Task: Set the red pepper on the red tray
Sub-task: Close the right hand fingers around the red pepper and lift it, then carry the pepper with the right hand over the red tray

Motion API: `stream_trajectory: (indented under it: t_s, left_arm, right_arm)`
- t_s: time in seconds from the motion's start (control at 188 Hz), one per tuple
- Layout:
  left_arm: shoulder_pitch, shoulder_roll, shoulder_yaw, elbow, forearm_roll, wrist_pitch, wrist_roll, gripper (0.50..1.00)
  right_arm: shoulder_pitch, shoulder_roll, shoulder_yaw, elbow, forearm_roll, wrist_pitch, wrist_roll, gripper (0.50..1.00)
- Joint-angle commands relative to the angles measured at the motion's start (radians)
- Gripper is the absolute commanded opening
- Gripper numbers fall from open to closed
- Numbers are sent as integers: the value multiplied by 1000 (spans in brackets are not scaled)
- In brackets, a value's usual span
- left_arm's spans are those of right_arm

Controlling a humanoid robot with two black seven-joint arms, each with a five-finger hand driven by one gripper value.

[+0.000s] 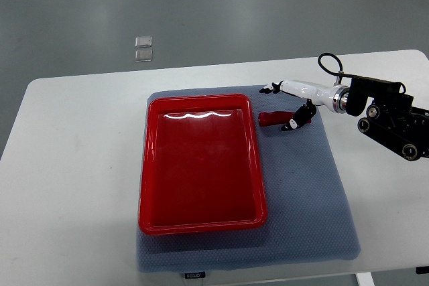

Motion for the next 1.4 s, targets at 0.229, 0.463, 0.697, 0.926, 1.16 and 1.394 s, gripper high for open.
stream_trajectory:
  t_s: [0.229, 0.463, 0.697, 0.926, 1.16, 1.394]
  left_arm:
    - [0, 0, 0, 0, 0, 0, 0, 1000]
    - [0, 0, 0, 0, 0, 0, 0, 1000]
    - [0, 0, 0, 0, 0, 0, 0, 1000]
    - [0, 0, 0, 0, 0, 0, 0, 1000]
    - [0, 0, 0, 0, 0, 2, 0, 1000]
    - [0, 0, 1, -3, 3, 0, 0, 1000]
  right_arm:
    - [-10, 14, -3, -5, 1, -20, -34, 889]
    - [-22, 18, -6, -8, 1, -26, -35, 829]
    - [-33, 18, -24, -11, 0, -43, -35, 689]
    - [-26, 17, -49, -11, 0, -61, -37, 500]
    - [46, -114, -40, 72, 18, -4, -35, 500]
    - [105, -118, -32, 184, 84, 20, -41, 500]
